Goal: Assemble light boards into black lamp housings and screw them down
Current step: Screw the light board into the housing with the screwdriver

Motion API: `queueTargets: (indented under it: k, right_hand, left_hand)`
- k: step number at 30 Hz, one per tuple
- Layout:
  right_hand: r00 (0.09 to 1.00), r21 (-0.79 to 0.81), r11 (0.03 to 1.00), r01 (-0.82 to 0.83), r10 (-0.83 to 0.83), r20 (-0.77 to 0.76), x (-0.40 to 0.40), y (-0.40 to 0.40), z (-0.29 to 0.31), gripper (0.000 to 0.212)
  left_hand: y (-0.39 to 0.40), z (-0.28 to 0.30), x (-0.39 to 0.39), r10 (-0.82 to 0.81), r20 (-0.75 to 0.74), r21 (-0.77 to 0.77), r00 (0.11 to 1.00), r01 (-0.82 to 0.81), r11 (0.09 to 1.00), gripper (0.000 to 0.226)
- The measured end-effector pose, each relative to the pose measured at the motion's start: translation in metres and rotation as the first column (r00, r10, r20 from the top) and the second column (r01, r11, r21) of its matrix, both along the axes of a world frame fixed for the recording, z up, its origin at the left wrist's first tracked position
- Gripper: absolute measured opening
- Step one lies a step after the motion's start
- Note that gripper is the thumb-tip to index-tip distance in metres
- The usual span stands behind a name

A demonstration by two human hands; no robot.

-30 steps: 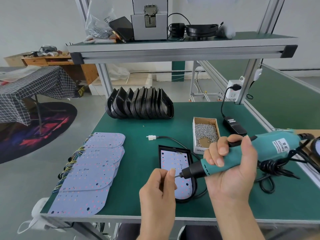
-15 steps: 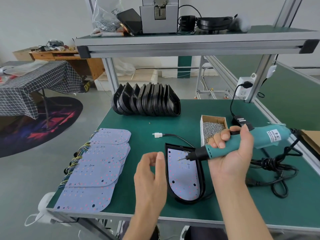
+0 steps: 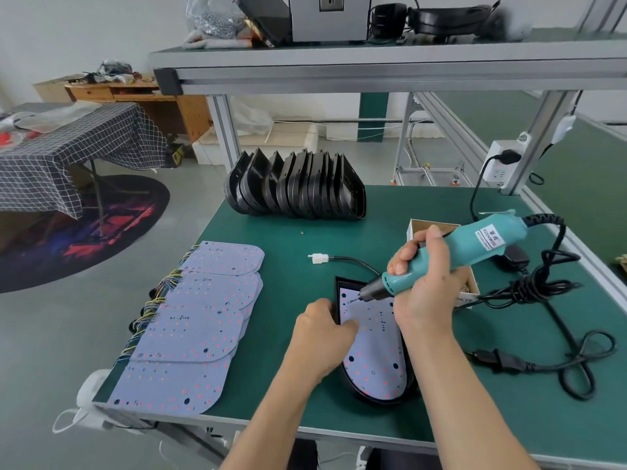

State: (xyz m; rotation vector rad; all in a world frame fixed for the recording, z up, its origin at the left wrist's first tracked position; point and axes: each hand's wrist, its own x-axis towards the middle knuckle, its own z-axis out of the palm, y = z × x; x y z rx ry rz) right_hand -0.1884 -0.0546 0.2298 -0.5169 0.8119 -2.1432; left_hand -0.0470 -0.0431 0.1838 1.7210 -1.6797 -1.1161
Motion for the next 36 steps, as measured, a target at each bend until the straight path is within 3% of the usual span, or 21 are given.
queueTargets:
  k: [4, 15, 20, 27, 36]
  right_hand:
    - [0.999, -0.027, 1.000, -0.004, 0.004, -0.033, 0.002, -0.003, -0.002, 0.021]
    - [0.997, -0.049, 0.999, 0.003, -0.006, -0.076, 0.007, -0.001, 0.001, 0.030]
    - [0.986, -0.069, 0.997, 0.019, -0.030, -0.164, 0.009, -0.001, 0.003, 0.012]
    - [0.952, -0.084, 0.996, 0.018, -0.043, -0.302, 0.016, 0.001, 0.010, 0.020]
    - [0.958, -0.092, 0.996, -0.015, -0.012, -0.285, 0.019, -0.001, 0.012, 0.023]
  left_hand:
    - [0.000, -0.001, -0.002, 0.013, 0.024, -0.044, 1.000, -0.012, 0.999, 0.032]
    - [0.001, -0.002, -0.006, 0.032, 0.049, -0.084, 0.998, -0.028, 0.996, 0.031]
    - [0.002, -0.001, -0.006, 0.035, 0.059, -0.122, 0.998, -0.028, 0.992, 0.029]
    - [0.004, -0.002, -0.005, 0.046, 0.062, -0.153, 0.997, -0.036, 0.988, 0.028]
    - [0.006, -0.003, -0.005, 0.052, 0.048, -0.159, 0.998, -0.043, 0.986, 0.029]
